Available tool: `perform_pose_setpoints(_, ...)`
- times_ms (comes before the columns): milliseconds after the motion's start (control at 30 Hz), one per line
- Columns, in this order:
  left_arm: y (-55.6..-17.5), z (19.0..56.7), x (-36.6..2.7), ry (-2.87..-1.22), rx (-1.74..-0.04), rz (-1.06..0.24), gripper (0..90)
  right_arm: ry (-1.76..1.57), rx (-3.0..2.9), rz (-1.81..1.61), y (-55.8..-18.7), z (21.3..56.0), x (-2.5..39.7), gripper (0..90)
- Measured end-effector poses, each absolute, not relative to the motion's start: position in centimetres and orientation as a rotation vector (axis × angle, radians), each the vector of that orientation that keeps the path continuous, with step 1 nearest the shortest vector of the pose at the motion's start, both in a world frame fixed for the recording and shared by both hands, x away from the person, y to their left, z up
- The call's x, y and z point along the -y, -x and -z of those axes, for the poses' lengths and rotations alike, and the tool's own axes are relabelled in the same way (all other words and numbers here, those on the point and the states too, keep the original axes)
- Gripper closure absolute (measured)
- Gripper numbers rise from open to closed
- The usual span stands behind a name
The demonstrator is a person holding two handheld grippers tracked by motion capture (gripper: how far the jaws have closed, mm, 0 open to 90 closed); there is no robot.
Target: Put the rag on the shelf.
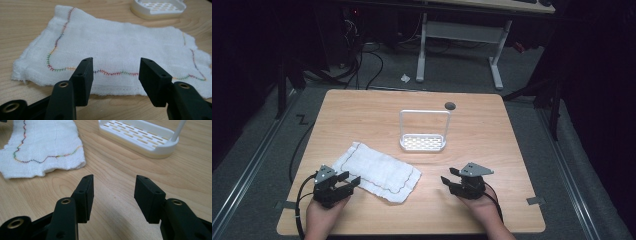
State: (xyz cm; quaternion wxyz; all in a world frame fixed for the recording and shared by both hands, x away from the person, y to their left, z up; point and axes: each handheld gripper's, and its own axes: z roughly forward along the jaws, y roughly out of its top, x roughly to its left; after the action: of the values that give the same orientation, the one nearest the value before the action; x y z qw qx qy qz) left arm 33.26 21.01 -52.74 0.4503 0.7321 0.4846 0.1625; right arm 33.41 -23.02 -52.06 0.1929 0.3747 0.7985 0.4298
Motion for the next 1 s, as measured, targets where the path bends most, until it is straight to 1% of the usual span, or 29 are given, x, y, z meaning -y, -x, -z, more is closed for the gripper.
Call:
perform_pose_setpoints(267, -33.6, 53.0, -20.9, -1.810, -1.202, -0.400, 45.4, -1.065, -2.255, -1.209, -33.1, 52.1, 23.2, 51.1)
perform_pose_setpoints(467, -33.4, 53.0, -21.2, -1.820, -1.192, -0.403, 45.3, -1.063, -2.276, -1.181, -33.5, 52.7, 22.3, 54.4)
perform_pose_setpoints(500, -33.3, 53.1, -21.4, -1.819, -1.205, -0.406, 45.3, -1.069, -2.291, -1.178, -33.5, 52.7, 21.8, 57.0)
perform_pose_setpoints(567, -33.2, 53.2, -21.5, -1.813, -1.216, -0.404, 45.9, -1.073, -2.301, -1.179, -33.4, 52.7, 21.6, 58.5)
perform_pose_setpoints(600, -33.2, 53.2, -21.6, -1.811, -1.216, -0.401, 48.8, -1.075, -2.315, -1.191, -33.1, 52.6, 21.3, 59.6)
perform_pose_setpoints(633, -33.1, 53.1, -21.6, -1.814, -1.210, -0.402, 49.4, -1.070, -2.324, -1.205, -33.0, 52.5, 21.1, 59.6)
perform_pose_setpoints(667, -33.1, 53.1, -21.6, -1.821, -1.203, -0.411, 50.1, -1.051, -2.335, -1.222, -32.8, 52.3, 20.8, 61.1)
perform_pose_setpoints(700, -33.1, 53.0, -21.6, -1.825, -1.197, -0.419, 53.3, -1.019, -2.351, -1.231, -32.7, 51.9, 19.9, 62.8)
perform_pose_setpoints(767, -33.3, 53.1, -21.7, -1.819, -1.205, -0.408, 53.7, -1.009, -2.357, -1.235, -32.9, 51.7, 19.5, 63.0)
perform_pose_setpoints(800, -33.5, 53.1, -21.9, -1.812, -1.213, -0.396, 54.0, -0.983, -2.392, -1.221, -33.9, 51.5, 18.0, 62.7)
perform_pose_setpoints(867, -33.6, 53.0, -22.0, -1.807, -1.211, -0.398, 54.1, -0.965, -2.399, -1.216, -34.8, 51.3, 16.6, 63.2)
perform_pose_setpoints(900, -33.6, 53.0, -22.0, -1.807, -1.211, -0.398, 54.0, -0.965, -2.399, -1.216, -34.8, 51.3, 16.6, 63.2)
perform_pose_setpoints(1000, -33.4, 53.0, -22.2, -1.795, -1.209, -0.373, 53.4, -0.975, -2.421, -1.186, -37.1, 51.0, 14.0, 69.7)
